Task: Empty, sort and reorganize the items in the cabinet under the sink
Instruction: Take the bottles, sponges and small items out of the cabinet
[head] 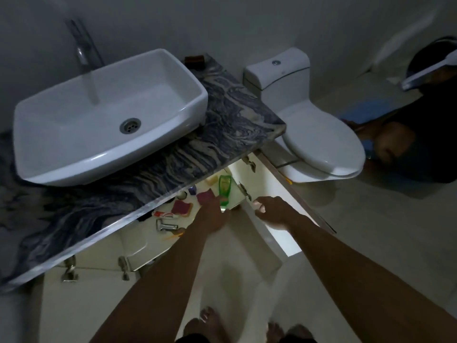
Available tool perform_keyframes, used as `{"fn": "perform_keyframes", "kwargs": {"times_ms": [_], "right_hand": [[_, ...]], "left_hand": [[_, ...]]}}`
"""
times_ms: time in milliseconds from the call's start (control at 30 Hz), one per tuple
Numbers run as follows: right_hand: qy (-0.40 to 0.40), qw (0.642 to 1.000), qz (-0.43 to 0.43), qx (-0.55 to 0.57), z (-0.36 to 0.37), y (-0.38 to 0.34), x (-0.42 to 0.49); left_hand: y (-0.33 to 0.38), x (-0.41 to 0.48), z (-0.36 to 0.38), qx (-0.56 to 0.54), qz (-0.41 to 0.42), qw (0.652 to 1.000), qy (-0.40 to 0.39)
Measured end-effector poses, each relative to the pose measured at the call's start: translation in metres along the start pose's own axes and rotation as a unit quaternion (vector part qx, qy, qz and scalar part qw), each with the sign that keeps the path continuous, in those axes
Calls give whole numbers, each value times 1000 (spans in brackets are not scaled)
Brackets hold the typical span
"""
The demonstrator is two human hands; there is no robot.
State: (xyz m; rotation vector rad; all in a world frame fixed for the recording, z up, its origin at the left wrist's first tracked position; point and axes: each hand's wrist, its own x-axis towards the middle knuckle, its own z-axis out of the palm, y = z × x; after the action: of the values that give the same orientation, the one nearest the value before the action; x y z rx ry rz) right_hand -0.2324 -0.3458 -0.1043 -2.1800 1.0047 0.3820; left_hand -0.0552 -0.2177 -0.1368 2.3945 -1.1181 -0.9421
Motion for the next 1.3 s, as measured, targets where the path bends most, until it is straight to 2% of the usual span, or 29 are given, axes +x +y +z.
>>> {"fn": "perform_keyframes", "kwargs": {"times_ms": [200, 333, 467, 600, 867, 1033, 1300], "right_hand": [[15, 994, -62, -84, 79, 14, 115], [35, 981, -116, -153, 145, 43, 199], [95, 958, -174, -205, 200, 70, 281], [144, 943, -192, -231, 240, 91, 345], [137, 920, -192, -312, 283, 112, 425], [66, 937, -137, -315, 290, 97, 452], [126, 901, -178, -376, 300, 100, 479]], "left_hand": [[-87, 106, 42, 29, 11, 999, -24], [-146, 185, 83, 67, 17, 998, -4], [-194, 258, 117, 64, 47, 994, 72], [-222, 315, 133, 63, 93, 982, 152], [-251, 412, 138, 3, 103, 958, 267], [-258, 451, 136, 8, 94, 973, 211], [-273, 468, 137, 67, 125, 964, 223]]}}
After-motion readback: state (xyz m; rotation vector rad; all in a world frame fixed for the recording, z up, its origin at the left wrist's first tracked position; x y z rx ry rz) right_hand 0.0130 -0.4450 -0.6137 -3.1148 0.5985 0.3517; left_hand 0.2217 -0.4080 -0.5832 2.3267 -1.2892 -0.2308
